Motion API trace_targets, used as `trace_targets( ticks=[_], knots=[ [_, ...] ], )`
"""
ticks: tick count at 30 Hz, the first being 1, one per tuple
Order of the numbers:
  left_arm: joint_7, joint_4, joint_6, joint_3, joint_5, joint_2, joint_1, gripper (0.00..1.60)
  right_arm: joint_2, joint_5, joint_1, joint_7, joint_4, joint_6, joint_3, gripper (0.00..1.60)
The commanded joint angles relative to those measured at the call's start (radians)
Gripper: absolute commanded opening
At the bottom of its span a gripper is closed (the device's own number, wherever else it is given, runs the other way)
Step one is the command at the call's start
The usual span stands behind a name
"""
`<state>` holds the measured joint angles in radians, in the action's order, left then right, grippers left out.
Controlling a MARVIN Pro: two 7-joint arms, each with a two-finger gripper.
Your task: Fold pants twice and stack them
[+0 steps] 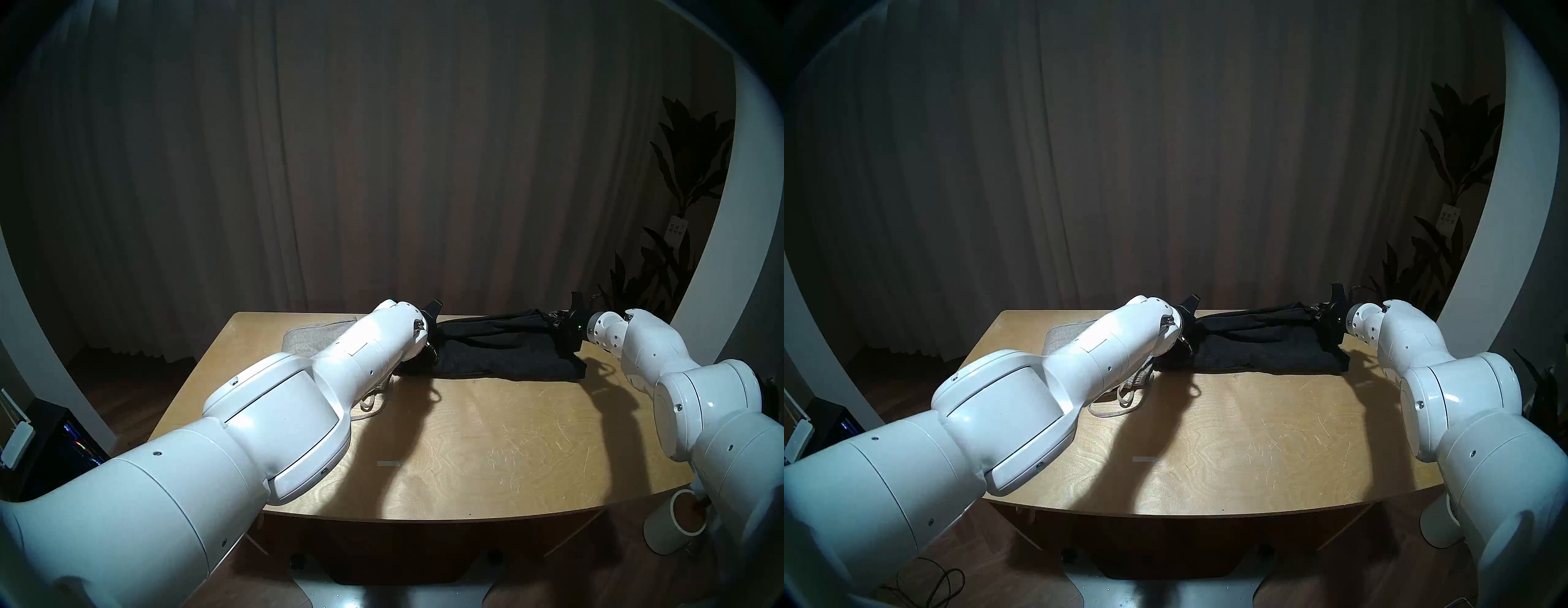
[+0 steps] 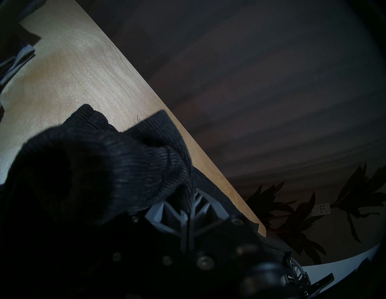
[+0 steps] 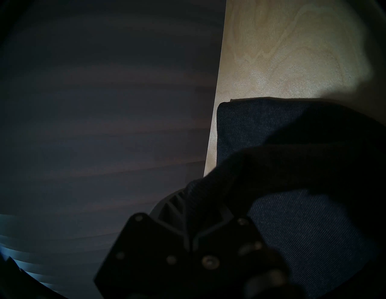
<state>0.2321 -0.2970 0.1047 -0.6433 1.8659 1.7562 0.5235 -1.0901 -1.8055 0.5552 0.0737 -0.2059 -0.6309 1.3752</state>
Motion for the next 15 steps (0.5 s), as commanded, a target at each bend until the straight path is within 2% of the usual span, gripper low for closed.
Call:
trace_targets(
  ticks=[1,6,7,8,9,15],
  knots=[
    [-0.028,0.005,-0.01,0.002,-0.009,0.012,-0.047,0.0,0.01,0.0,-0.029,-0.022,-0.019,-0.005,0.003,0.0],
    [-0.038,0.018,-0.011,0.008,-0.015,0.02,-0.053,0.0,0.011,0.007,-0.03,-0.028,-0.02,-0.007,0.003,0.0],
    [-0.04,0.021,-0.011,0.009,-0.016,0.021,-0.054,0.48,0.011,0.008,-0.03,-0.029,-0.02,-0.007,0.003,0.0],
    [-0.042,0.023,-0.011,0.01,-0.017,0.023,-0.054,0.75,0.011,0.009,-0.03,-0.03,-0.02,-0.007,0.003,0.0],
    [-0.043,0.024,-0.012,0.01,-0.018,0.024,-0.055,1.6,0.011,0.01,-0.03,-0.031,-0.02,-0.007,0.004,0.0],
    [-0.053,0.032,-0.016,0.016,-0.024,0.032,-0.062,1.6,0.012,0.017,-0.03,-0.038,-0.02,-0.009,0.004,0.0]
  ],
)
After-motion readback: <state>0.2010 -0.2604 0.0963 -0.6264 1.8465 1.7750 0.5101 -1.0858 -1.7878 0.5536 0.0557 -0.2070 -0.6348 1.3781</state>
